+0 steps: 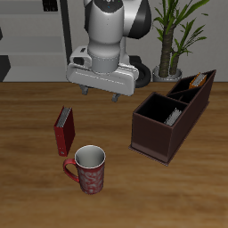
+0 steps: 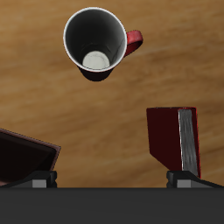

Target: Place the orange book into the left desk caddy's left compartment and place the striped book into the left desk caddy's right compartment and place the red book into the left desk caddy's right compartment

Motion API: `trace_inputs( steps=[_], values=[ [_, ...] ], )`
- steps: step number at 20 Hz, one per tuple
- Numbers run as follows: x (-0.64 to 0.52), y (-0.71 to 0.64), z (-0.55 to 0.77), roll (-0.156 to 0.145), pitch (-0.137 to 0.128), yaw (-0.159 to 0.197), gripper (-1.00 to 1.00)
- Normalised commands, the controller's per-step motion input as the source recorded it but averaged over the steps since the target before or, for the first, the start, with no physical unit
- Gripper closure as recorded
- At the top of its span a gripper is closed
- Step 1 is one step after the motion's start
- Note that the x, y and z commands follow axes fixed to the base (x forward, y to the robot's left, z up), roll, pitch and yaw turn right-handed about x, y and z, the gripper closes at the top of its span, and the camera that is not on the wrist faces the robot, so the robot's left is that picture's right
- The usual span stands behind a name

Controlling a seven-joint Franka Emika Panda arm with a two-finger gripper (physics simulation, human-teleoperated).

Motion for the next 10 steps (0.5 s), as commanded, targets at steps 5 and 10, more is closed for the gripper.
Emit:
trace_inputs(
  steps=[5,10],
  values=[
    [0.01,-0.35,-0.08,-0.017,0.002,0.053,-1.00],
    [-0.06,-0.28,-0.14,-0.007,0.003,0.043,-1.00]
  ],
)
